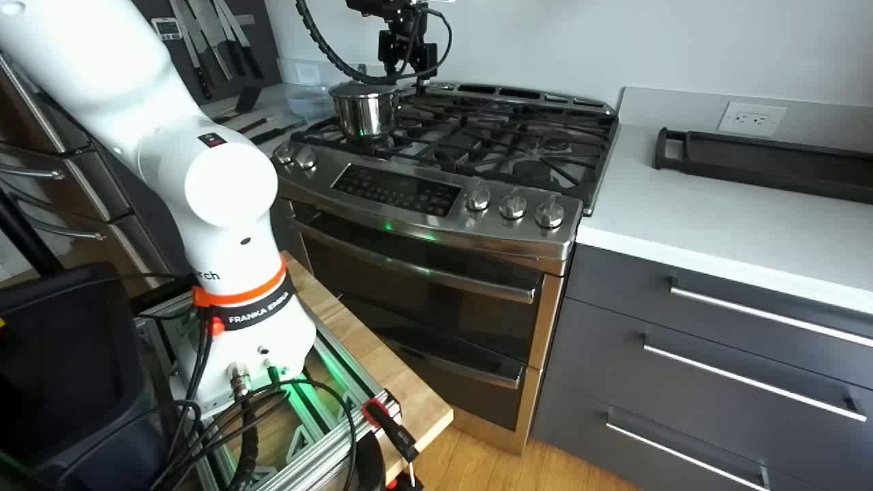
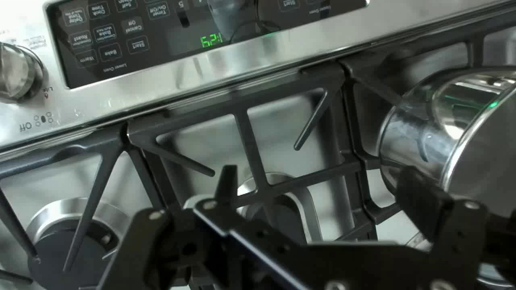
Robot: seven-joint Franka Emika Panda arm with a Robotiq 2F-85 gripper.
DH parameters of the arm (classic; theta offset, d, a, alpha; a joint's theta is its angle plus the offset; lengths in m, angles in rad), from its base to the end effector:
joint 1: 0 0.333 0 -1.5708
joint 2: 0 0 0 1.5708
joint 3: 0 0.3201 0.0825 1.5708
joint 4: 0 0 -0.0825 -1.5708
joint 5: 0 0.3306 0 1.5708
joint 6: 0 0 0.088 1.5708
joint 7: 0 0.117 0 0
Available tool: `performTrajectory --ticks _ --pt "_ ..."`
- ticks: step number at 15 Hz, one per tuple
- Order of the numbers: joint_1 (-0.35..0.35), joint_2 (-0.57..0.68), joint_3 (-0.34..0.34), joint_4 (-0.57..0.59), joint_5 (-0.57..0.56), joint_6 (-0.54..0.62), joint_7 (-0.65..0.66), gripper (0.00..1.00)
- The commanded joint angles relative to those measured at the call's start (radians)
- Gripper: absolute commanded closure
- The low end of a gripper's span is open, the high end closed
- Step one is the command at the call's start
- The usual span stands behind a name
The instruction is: Remove the glass lid from the pot and put it on the stove
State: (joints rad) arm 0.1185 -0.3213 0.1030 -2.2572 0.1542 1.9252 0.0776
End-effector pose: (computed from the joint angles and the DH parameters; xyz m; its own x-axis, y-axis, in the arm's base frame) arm 0.3896 0.1037 0.5036 0.9961 0.0852 -0.0230 0.0822 -0.9906 -0.1098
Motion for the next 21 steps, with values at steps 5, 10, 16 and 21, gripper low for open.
performTrajectory --ticks 5,10,16,21 --pt "0.003 0.000 0.013 0.017 -0.031 0.016 -0.030 0.00" --pt "0.034 -0.002 0.056 0.102 -0.146 0.050 -0.156 0.00" --pt "0.118 0.065 0.052 0.192 -0.086 0.102 -0.424 0.00" --pt "0.162 0.181 0.048 0.262 0.010 0.110 -0.671 0.00"
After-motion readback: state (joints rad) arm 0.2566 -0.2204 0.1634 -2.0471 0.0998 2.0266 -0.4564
